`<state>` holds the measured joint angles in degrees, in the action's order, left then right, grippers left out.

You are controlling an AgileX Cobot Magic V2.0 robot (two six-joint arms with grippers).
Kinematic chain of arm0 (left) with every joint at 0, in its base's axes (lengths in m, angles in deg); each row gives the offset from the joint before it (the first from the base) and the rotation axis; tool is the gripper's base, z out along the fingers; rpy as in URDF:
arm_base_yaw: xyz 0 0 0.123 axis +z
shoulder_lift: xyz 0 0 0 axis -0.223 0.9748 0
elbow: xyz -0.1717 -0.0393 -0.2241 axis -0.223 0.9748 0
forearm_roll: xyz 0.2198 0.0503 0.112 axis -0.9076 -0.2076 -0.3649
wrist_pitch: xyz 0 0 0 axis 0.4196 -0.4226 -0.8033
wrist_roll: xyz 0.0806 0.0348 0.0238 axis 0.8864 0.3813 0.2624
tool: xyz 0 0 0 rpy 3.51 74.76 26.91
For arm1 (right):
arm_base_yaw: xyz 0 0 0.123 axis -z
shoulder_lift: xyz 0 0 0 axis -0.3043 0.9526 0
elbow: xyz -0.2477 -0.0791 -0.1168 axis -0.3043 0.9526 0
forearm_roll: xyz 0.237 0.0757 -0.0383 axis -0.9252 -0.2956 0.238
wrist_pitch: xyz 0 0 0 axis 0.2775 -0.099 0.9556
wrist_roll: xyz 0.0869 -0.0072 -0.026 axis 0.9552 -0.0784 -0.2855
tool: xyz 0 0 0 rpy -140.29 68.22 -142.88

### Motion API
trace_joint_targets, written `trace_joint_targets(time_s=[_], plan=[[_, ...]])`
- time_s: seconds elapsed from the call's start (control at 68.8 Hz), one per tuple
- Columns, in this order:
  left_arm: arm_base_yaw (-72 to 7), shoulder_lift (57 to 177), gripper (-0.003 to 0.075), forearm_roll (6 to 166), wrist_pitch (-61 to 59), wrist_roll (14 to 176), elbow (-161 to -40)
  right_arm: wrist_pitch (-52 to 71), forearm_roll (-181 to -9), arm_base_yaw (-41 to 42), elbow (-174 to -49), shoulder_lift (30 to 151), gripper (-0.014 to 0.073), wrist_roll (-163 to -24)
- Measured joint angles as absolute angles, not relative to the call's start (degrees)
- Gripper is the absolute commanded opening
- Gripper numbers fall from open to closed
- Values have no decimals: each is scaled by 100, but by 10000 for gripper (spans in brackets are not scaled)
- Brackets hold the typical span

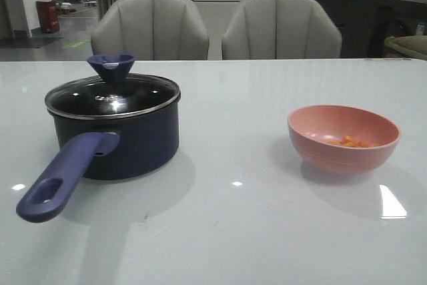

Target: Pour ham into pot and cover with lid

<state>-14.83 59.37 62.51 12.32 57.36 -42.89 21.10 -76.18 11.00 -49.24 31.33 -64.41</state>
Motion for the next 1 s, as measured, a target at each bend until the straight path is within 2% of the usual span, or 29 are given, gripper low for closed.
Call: trace_joint_targets(time_s=[0.785,1.003], plan=[[-1483,5937,113,6251,1232,5736,-4289,2110,-7618,1100,-4924,3133,157,-6441],[-1483,5937,113,6251,1951,5736,-4289,2110,-7618,1100,-4924,3133,157,-6441]])
